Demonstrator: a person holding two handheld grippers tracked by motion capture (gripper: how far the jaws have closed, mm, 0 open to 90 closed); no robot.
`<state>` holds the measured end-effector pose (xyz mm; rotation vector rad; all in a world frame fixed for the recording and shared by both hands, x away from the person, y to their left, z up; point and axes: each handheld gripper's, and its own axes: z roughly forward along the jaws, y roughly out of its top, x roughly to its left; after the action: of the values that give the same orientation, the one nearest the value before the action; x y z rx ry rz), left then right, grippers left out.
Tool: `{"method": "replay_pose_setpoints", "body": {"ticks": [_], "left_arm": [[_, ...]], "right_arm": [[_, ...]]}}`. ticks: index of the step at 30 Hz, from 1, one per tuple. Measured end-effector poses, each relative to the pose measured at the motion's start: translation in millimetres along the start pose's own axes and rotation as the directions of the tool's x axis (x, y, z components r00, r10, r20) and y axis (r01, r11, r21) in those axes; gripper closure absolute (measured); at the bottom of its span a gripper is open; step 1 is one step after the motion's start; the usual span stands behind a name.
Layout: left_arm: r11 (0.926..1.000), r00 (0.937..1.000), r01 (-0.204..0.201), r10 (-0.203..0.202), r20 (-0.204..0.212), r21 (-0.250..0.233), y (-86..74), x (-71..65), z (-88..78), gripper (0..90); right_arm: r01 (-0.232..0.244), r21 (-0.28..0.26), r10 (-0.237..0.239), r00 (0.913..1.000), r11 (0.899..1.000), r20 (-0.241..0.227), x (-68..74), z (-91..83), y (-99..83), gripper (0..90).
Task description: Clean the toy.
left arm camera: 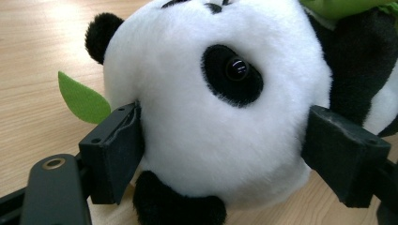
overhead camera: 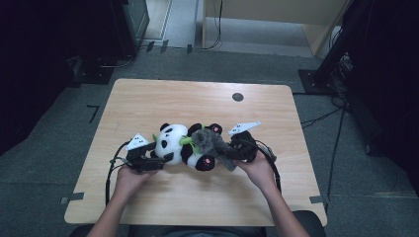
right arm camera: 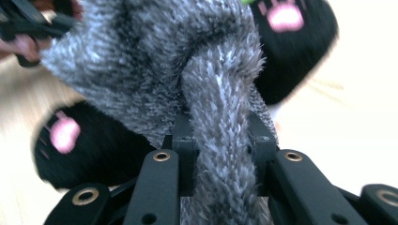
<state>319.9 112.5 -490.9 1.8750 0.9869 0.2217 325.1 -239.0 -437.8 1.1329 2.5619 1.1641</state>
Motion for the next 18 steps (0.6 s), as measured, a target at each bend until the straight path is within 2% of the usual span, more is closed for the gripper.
{"method": "replay_pose_setpoints", "body": {"ticks": [9, 11, 14, 18], "left_arm": [[1.0000, 0.9999, 0.007, -0.007, 0.008, 0.000, 1.5, 1.9, 1.0, 15.4], [0.9999, 0.9998, 0.013, -0.013, 0.013, -0.002, 1.9, 2.9, 1.4, 15.4], [0.9999, 0.9998, 0.014, -0.014, 0.014, -0.002, 1.9, 3.1, 1.4, 15.5], [0.9999, 0.9998, 0.013, -0.013, 0.013, -0.006, 1.5, 3.1, 1.5, 15.6]], "right_arm": [[-0.047, 0.024, 0.047, 0.9989, 0.999, 0.006, -12.2, 5.8, -15.2, 71.3], [-0.066, 0.054, 0.064, 0.9973, 0.996, 0.036, -19.2, 8.3, -20.9, 71.4], [-0.079, 0.074, 0.075, 0.9957, 0.994, 0.054, -24.1, 9.7, -24.1, 71.4], [-0.101, 0.081, 0.097, 0.9937, 0.992, 0.057, -31.1, 9.2, -26.5, 70.9]]}}
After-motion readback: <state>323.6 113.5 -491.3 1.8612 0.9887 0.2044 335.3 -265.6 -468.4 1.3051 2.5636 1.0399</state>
